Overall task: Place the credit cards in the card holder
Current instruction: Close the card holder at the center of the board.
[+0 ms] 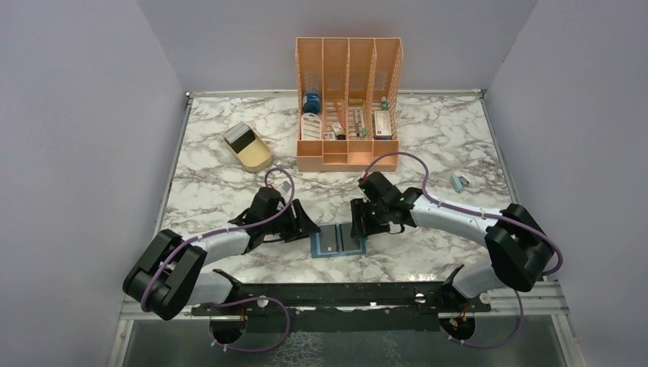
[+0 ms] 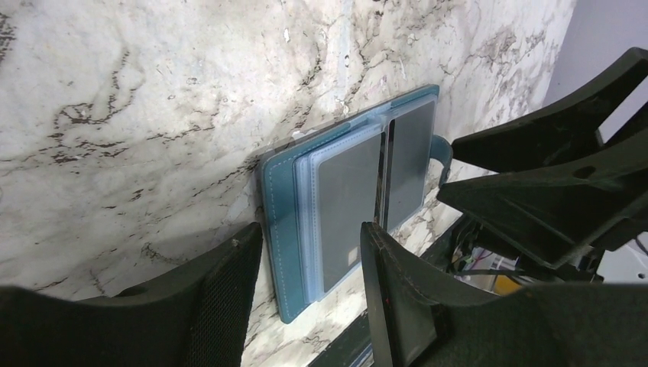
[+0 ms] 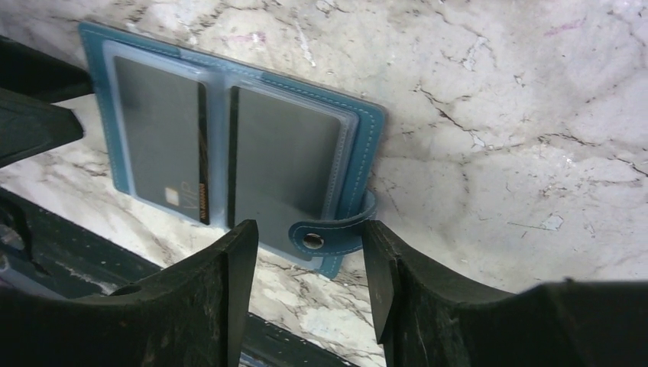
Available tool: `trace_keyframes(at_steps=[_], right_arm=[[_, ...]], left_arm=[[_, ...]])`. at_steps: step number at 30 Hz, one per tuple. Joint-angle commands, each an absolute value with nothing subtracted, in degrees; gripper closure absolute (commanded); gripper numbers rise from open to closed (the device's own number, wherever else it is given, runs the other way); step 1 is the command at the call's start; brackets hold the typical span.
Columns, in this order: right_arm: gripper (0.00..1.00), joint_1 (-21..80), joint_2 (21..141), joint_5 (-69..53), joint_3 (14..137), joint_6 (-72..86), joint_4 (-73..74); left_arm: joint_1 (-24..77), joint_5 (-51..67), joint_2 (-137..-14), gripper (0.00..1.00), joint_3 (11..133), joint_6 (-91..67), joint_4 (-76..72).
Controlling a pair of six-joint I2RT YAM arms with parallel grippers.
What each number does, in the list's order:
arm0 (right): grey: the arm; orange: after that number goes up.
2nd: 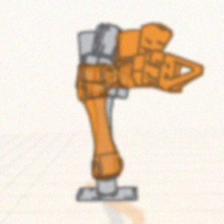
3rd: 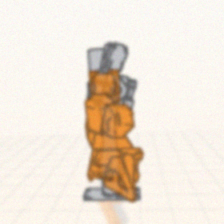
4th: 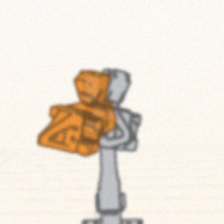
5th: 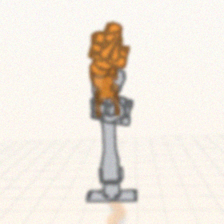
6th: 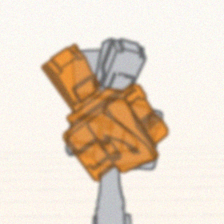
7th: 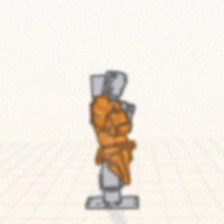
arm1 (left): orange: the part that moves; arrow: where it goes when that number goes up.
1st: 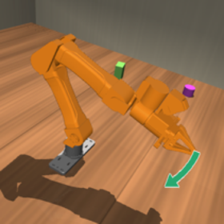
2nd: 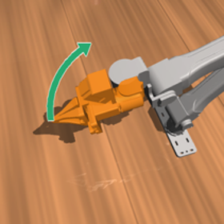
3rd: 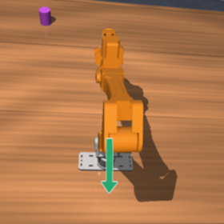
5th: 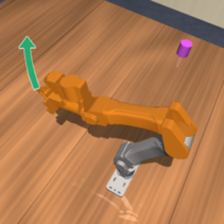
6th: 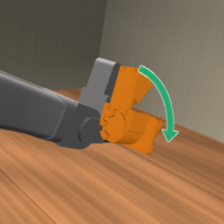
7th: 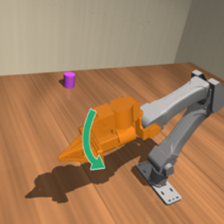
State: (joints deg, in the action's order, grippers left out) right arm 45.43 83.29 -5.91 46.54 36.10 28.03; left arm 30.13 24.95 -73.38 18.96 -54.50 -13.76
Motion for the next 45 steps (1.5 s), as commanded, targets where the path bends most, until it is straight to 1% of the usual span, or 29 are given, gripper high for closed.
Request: trace_keyframes(at_steps=[1, 4, 8, 12, 22, 26, 29, 30, 32, 37, 45], right_arm=[[0.49, 46.21, 84.76, -2.28, 48.45, 34.72, 30.55], [0.55, 46.37, 84.63, -0.47, 48.8, 34.85, 31.84], [0.66, 46.41, 82.78, 0.59, 47.59, 35.26, 31.05], [0.74, 46.48, 81.61, 1.75, 46.72, 36.07, 30.28], [0.84, 46.49, 80.16, 2.37, 44.16, 36.49, 27.64], [0.83, 46.48, 79.88, 2.86, 42.96, 37.17, 27.03], [0.71, 46.49, 79.52, 3.93, 42.58, 37.31, 27.38], [0.69, 46.49, 79.26, 4.19, 42.54, 37.16, 27.48], [0.67, 46.48, 78.71, 4.82, 42.81, 36.72, 27.85], [0.67, 46.47, 78.07, 6.66, 43.8, 36.13, 29.4], [0.76, 46.49, 77.76, 6.34, 43.24, 36.46, 29.74]], left_arm=[[30.52, 23.45, -72.16, 0.47, 18.59, -55.62, -16.12], [30.53, 23.58, -71.92, 0.47, 18.63, -56.38, -16.46], [30.53, 24.54, -71.1, 0.47, 18.97, -57.39, -17.25], [30.54, 25.49, -70.73, 0.47, 19.78, -58.25, -17.55], [30.53, 26.54, -68.64, 0.47, 20.42, -59.41, -18.68], [30.5, 24.51, -67.41, 0.46, 19.66, -59.0, -16.54], [30.5, 22.93, -67.47, 0.46, 20.01, -57.01, -12.45], [30.52, 22.67, -67.56, 0.46, 20.05, -56.55, -11.65], [30.51, 22.23, -67.74, 0.46, 20.04, -55.82, -10.4], [30.5, 20.93, -68.76, 0.46, 19.9, -54.47, -9.12], [30.5, 21.09, -70.17, 0.46, 19.78, -53.83, -8.62]])
